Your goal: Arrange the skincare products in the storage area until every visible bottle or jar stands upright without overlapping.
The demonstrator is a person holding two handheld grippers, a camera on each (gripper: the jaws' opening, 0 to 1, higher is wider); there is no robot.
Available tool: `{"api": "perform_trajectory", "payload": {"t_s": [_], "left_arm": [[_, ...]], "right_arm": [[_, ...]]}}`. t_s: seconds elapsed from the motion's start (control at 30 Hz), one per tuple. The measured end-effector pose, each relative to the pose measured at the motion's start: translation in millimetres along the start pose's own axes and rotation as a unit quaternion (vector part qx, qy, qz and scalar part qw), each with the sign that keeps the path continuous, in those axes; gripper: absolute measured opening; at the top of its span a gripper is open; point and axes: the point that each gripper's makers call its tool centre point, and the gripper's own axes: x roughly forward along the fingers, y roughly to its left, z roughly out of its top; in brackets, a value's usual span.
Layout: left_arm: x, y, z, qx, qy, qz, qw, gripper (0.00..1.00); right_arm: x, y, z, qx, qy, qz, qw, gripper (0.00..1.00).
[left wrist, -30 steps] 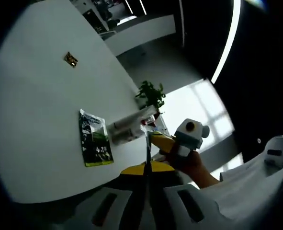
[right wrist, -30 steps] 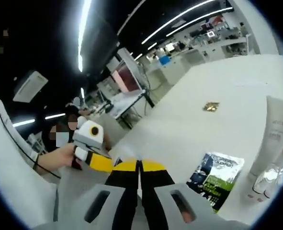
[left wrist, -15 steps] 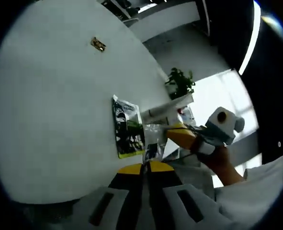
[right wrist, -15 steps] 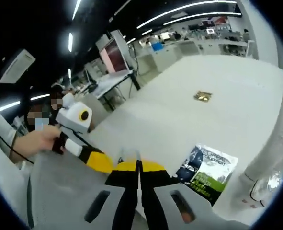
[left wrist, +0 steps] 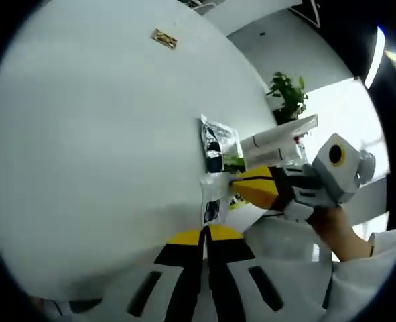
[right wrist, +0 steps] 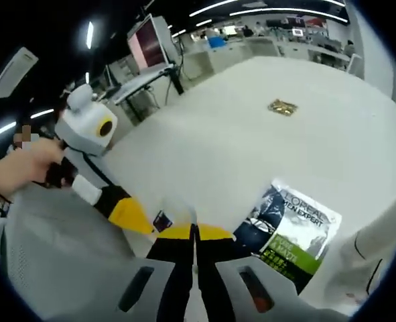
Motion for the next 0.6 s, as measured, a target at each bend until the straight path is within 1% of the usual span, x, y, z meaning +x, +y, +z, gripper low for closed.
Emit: {"api": "perform_trajectory", "payload": {"t_s": [0.07,0.13,0.23,0.3,0.4,0.6], "left_arm": [[5,7.0,-1.0,-0.001,0.008,0.014,0.9999,0.00],[9,11.2,-0.2,-0.007,0.012,0.021,0.9997,0.00],[14,10.4,1.1,-0.011,0.013,0.022,0.9996,0.00],[18,11.9,1.0,-0.010,0.019,0.026,0.9994,0.00],[22,16.1,1.8,-0.010,0.024,0.032,0.9991,0.00],[24,17.1,-0.6,-0.008,0.028,0.040,0.9988,0.00]], "right_arm": [[5,-1,-3.1,-0.006,0.005,-0.001,1.0000,0.01],[10,-5,-8.3,-0.015,0.015,-0.010,0.9997,0.01],[15,-13,-12.3,-0.025,0.022,-0.023,0.9992,0.01],[17,-15,-13.6,-0.026,0.024,-0.025,0.9991,0.01],[19,-15,-16.9,-0.037,0.032,-0.031,0.9983,0.01],[24,-19,-19.6,-0.057,0.041,-0.047,0.9964,0.01]]}}
